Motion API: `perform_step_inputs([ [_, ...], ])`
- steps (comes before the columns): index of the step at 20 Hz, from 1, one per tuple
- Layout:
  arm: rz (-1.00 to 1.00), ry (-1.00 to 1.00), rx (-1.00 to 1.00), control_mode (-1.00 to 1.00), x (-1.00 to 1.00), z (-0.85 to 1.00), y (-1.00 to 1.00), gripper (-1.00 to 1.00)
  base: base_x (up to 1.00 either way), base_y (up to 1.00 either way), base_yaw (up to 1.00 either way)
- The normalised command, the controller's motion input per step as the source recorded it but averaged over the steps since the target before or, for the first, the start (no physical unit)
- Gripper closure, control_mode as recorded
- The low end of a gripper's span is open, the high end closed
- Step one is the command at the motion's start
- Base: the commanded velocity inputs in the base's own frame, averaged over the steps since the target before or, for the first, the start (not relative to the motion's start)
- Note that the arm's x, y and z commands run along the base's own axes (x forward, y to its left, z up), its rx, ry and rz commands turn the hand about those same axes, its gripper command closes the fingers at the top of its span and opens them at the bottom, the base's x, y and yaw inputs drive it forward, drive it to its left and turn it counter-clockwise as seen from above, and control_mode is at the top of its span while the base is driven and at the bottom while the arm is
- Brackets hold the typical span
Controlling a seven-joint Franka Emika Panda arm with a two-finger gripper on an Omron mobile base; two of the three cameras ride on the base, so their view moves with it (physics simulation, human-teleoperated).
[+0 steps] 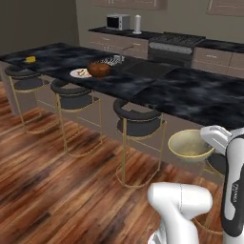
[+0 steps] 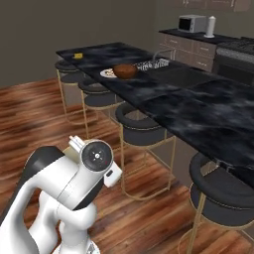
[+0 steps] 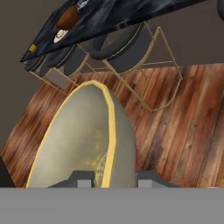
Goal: Take the smaller bowl and place it next to the appetizer plate on the dining counter , and place the larger bowl next to the plate with cooked food.
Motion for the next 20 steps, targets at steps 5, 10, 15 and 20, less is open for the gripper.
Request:
perform_step_inputs([
  [5, 0.00, 0.00, 0.00, 1.00, 0.00, 0.00, 0.00, 1.00, 0.76, 1.00, -0.29],
  [10, 0.00, 0.00, 0.00, 1.00, 0.00, 0.00, 0.00, 1.00, 0.64, 1.00, -0.30],
  [15, 0.00, 0.00, 0.00, 1.00, 0.00, 0.00, 0.00, 1.00, 0.51, 1.00, -0.33],
  [20, 0.00, 0.00, 0.00, 1.00, 0.00, 0.00, 0.00, 1.00, 0.52, 1.00, -0.29],
])
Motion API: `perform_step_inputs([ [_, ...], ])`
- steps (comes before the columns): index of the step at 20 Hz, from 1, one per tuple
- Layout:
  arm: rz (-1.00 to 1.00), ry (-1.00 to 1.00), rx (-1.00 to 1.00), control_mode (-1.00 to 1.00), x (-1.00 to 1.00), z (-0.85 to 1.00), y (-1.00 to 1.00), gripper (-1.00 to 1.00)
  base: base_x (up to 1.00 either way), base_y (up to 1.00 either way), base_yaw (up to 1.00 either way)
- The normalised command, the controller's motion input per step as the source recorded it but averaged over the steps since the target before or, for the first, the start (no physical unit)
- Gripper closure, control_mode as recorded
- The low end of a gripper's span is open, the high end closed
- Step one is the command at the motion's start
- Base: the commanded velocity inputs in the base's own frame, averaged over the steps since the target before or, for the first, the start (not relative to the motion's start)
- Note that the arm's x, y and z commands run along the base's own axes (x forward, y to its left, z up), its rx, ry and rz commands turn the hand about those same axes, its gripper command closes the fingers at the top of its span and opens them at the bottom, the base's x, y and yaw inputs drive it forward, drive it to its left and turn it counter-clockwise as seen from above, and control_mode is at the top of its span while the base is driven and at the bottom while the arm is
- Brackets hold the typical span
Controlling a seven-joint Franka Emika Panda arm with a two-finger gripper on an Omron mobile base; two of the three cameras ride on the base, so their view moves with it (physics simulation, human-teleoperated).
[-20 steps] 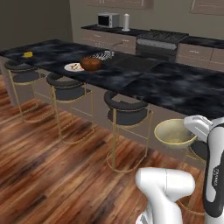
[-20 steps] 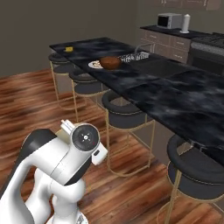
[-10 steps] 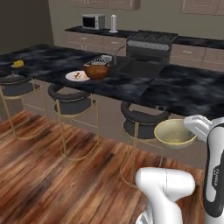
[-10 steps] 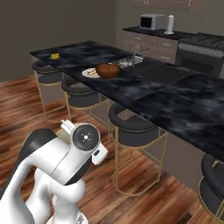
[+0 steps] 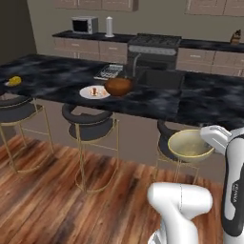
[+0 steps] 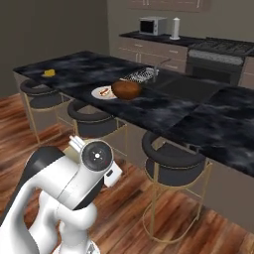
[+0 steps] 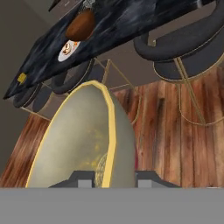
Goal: Take the smaller bowl and place it next to the appetizer plate on the dining counter , and place the larger bowl next to the plate with cooked food.
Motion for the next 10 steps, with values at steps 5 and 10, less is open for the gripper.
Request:
perform_step_inputs([
  [5, 0.00, 0.00, 0.00, 1.00, 0.00, 0.00, 0.00, 1.00, 0.52, 1.00, -0.26],
  [10, 0.00, 0.00, 0.00, 1.00, 0.00, 0.00, 0.00, 1.00, 0.55, 1.00, -0.26],
])
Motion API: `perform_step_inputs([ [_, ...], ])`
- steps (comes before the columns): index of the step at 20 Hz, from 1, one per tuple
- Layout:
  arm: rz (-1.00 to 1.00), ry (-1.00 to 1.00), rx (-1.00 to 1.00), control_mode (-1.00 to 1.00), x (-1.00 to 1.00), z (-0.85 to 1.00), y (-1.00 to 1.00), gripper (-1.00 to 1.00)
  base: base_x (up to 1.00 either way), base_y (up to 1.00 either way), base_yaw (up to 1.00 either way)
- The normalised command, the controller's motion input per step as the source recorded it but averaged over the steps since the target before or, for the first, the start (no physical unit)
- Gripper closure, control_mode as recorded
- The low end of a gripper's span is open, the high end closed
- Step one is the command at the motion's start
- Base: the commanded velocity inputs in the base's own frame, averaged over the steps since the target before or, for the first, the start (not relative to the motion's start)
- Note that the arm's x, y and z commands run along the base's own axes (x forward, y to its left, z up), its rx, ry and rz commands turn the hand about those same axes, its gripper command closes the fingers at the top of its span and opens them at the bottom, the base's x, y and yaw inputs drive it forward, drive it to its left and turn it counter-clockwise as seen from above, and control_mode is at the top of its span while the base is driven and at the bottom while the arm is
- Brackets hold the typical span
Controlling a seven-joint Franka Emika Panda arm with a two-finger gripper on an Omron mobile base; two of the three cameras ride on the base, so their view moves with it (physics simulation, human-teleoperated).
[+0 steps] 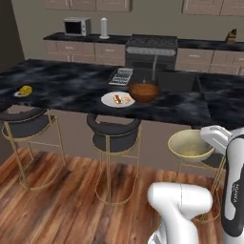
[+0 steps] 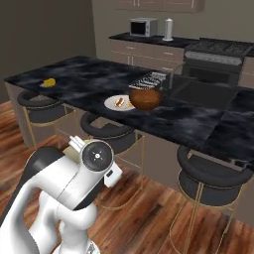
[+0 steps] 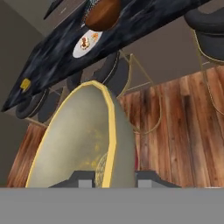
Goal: Take the smaller bowl and place it next to the appetizer plate on the dining counter , and place the larger bowl next to the plate with cooked food.
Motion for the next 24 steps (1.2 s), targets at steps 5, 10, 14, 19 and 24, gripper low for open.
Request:
perform_step_inputs([
  [5, 0.00, 0.00, 0.00, 1.00, 0.00, 0.00, 0.00, 1.00, 0.63, 1.00, -0.23],
  [10, 0.00, 0.00, 0.00, 1.00, 0.00, 0.00, 0.00, 1.00, 0.70, 1.00, -0.17],
  [14, 0.00, 0.00, 0.00, 1.00, 0.00, 0.00, 0.00, 1.00, 0.91, 1.00, -0.03],
  [19, 0.00, 0.00, 0.00, 1.00, 0.00, 0.00, 0.00, 1.00, 0.99, 0.99, 0.00],
  [24, 0.00, 0.00, 0.00, 1.00, 0.00, 0.00, 0.00, 1.00, 0.85, 0.70, 0.00],
])
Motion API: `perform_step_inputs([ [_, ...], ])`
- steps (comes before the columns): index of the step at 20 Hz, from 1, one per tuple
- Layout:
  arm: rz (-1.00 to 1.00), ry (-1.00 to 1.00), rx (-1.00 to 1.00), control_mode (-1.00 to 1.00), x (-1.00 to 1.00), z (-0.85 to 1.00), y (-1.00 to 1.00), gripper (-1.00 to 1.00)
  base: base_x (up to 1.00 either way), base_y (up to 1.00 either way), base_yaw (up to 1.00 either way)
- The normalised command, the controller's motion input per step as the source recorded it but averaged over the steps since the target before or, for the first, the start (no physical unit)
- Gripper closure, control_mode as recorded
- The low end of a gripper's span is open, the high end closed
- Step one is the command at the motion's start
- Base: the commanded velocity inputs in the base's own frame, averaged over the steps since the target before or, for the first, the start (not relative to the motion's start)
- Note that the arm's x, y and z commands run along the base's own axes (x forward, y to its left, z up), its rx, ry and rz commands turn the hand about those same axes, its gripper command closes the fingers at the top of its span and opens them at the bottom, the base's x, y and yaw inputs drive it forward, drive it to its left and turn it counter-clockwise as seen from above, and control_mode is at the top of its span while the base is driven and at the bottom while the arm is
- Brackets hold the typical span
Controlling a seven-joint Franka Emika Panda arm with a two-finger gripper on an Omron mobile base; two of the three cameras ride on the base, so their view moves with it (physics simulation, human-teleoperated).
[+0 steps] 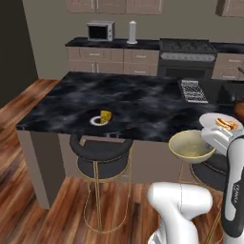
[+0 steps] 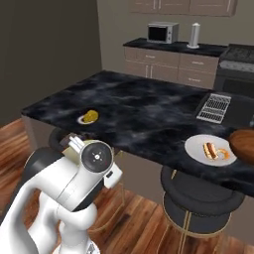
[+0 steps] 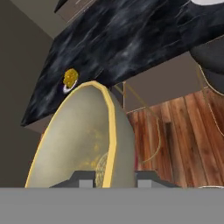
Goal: Take the smaller bowl and place it next to the appetizer plate on the dining counter , and place the larger bowl next to the plate with cooked food.
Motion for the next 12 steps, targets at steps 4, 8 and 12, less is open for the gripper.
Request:
perform_step_inputs([
  [4, 0.00, 0.00, 0.00, 1.00, 0.00, 0.00, 0.00, 1.00, 0.54, 0.22, 0.06],
  [8, 0.00, 0.00, 0.00, 1.00, 0.00, 0.00, 0.00, 1.00, 0.36, 0.00, 0.13],
  [12, 0.00, 0.00, 0.00, 1.00, 0.00, 0.00, 0.00, 1.00, 0.54, 0.00, 0.26],
])
